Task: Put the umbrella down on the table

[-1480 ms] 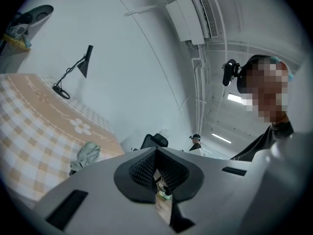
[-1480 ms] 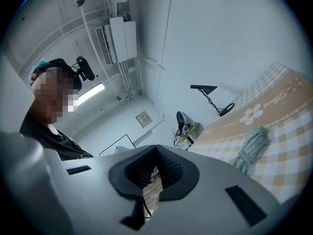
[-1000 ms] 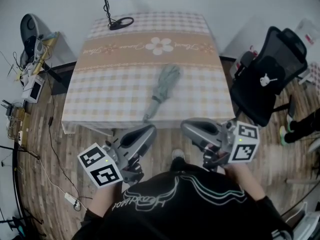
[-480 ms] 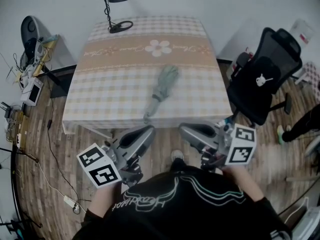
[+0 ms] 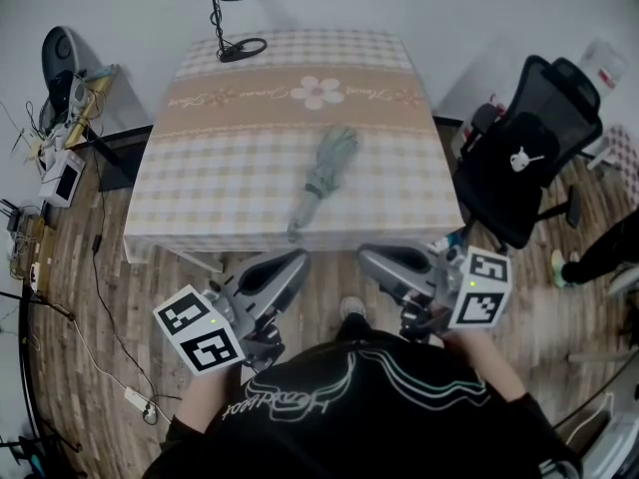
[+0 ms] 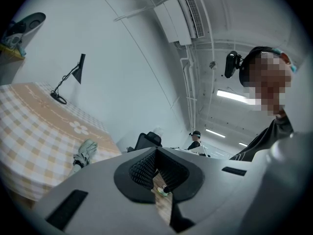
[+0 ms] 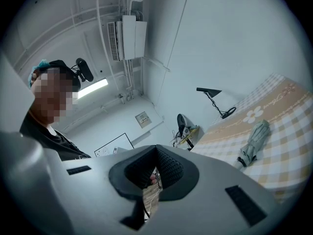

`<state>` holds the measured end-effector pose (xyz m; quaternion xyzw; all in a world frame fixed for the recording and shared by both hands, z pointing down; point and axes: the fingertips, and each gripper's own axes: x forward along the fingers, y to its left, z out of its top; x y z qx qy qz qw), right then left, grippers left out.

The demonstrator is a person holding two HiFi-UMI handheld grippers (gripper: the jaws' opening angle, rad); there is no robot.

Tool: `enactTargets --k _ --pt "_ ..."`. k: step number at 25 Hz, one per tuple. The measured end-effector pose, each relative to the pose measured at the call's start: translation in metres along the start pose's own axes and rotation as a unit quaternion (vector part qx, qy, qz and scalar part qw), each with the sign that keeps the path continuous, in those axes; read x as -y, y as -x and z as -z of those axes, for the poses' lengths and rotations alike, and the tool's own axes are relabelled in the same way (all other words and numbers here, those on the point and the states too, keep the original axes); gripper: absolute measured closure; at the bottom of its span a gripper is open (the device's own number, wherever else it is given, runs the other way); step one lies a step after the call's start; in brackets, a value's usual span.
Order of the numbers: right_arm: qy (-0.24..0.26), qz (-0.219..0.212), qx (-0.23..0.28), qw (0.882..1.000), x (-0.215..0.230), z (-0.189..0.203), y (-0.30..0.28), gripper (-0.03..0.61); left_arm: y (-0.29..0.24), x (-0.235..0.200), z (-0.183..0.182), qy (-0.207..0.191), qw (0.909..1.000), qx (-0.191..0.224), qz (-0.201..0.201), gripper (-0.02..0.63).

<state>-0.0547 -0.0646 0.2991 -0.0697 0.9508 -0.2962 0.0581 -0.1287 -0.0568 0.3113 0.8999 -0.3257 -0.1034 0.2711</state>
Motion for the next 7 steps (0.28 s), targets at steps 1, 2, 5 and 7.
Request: enactTargets --k 1,2,5,7 --pt "0.001 0.0 0.0 1.0 -0.0003 0.0011 0.0003 0.568 0.0006 0.0007 0.0006 0.0 1.0 0.0 0.001 0.617" --pt "0.002 0.0 0.0 1.0 -0.001 0.0026 0.0007 0.568 0.0019 0.0015 0.0018 0.0 1.0 0.001 0.002 0.615" --pt "0.004 0.0 0.002 1.0 -0.0039 0.0044 0.0009 0.568 0.0044 0.003 0.0053 -0.006 1.0 -0.002 0.0 0.617" --pt "0.005 0.0 0.003 1.0 -0.0048 0.0045 0.0006 0.568 0.0045 0.0031 0.007 -0.012 0.9999 -0.005 -0.004 0.615"
